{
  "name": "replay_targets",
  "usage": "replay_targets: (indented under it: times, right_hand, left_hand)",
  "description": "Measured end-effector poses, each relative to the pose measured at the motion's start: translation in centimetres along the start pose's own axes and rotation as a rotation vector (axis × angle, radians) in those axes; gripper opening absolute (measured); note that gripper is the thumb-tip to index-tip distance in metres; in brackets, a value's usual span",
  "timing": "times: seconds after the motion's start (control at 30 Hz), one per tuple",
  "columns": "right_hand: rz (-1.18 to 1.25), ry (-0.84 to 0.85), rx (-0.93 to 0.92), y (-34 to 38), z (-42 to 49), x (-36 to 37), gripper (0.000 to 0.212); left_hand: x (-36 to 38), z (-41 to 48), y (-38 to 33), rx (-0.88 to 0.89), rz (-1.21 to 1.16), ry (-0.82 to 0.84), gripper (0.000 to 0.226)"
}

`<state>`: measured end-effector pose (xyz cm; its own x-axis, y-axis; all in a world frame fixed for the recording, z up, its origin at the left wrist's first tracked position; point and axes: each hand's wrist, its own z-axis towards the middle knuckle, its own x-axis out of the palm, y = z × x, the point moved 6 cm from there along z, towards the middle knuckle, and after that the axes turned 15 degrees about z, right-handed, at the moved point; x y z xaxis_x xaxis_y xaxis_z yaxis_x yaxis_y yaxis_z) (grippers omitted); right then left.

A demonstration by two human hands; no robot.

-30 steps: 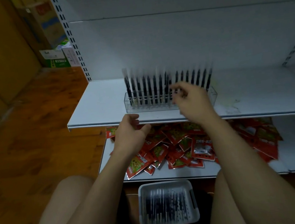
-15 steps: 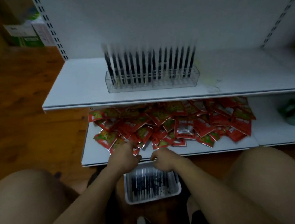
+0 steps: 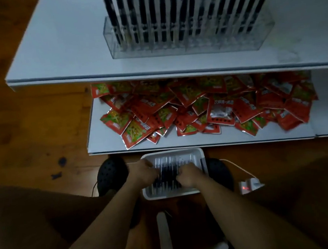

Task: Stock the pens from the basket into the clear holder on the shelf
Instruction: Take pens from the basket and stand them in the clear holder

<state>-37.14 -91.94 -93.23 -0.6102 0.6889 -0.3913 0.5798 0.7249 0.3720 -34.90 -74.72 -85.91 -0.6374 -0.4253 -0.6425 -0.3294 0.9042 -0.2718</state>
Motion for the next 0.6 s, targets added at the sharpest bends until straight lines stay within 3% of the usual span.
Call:
replay_targets:
  times: [0.07,0.13,0.2,0.33,0.53,0.6]
  right_hand:
    - [0.01,0.015,0.047,-0.9,1.9,0.6,0.034]
    - [-0.035,0.055,0.056,-1.4,3.2,1.2,0.051]
    - [-0.031,0.057,0.091,-2.1,4.7,1.5,0.054]
    - [0.029,-0.05,0.166,-3.5,8.4,1.0,0.067]
    - [0.045,-0.082,0.215,-3.9,10.1,1.5,0.05]
    - [0.106,-0.143,0.169,-4.1,10.0,1.4,0.031]
  left_hand:
    - [1.9,1.4,0.7,-0.045,-0.066,0.051,0.013]
    - [3.7,2.8,1.4,-0.104,-0.155,0.102,0.018]
    - [5.1,4.2,2.1,-0.162,-0.257,0.143,0.013]
    - [6.7,6.5,3.1,-0.264,-0.433,0.17,0.025]
    - [7.6,8.6,3.6,-0.292,-0.496,0.135,0.031]
    - [7.7,8.4,2.8,-0.262,-0.499,0.148,0.026]
